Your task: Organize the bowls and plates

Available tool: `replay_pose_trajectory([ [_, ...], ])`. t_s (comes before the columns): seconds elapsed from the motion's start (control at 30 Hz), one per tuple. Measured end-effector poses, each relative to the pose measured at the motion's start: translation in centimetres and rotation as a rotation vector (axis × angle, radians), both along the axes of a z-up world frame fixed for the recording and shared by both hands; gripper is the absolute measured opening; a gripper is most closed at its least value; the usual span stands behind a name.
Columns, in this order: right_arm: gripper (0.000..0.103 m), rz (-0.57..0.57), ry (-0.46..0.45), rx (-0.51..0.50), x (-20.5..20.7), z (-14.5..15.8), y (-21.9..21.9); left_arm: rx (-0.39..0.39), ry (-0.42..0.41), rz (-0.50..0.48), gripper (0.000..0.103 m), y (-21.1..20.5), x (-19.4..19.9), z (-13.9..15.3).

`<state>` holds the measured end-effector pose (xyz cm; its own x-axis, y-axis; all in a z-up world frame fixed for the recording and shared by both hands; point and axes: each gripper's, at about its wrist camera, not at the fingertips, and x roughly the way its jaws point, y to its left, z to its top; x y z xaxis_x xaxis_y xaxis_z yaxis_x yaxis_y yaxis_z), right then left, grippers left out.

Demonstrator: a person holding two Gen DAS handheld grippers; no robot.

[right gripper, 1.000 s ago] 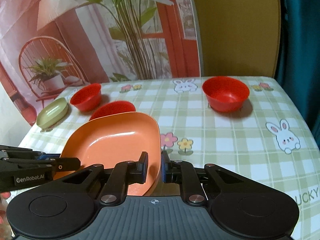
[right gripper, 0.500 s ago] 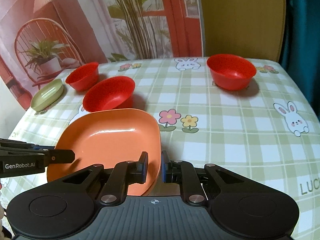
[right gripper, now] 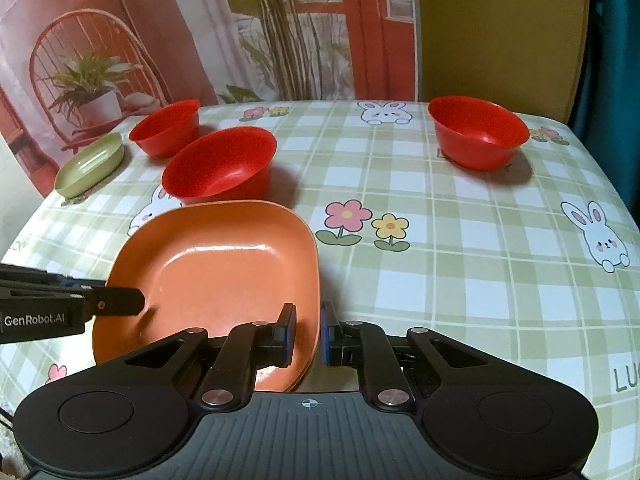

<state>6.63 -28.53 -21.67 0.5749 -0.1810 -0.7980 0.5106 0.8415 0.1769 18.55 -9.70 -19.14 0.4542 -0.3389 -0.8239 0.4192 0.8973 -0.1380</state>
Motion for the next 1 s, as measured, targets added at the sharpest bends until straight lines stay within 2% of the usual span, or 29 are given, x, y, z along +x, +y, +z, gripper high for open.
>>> replay_pose_trajectory([
  [0.67,0.011,-0.017,0.03,0.0,-0.37,-0.87,-0.19,0.029,-0.013,0.002,0.015,0.39,-0.08,-0.3],
  [1.0,0.012,-0.036,0.043,-0.03,-0.49,-0.41,0.09,0.011,-0.015,0.01,0.019,0.45,0.0,-0.53],
])
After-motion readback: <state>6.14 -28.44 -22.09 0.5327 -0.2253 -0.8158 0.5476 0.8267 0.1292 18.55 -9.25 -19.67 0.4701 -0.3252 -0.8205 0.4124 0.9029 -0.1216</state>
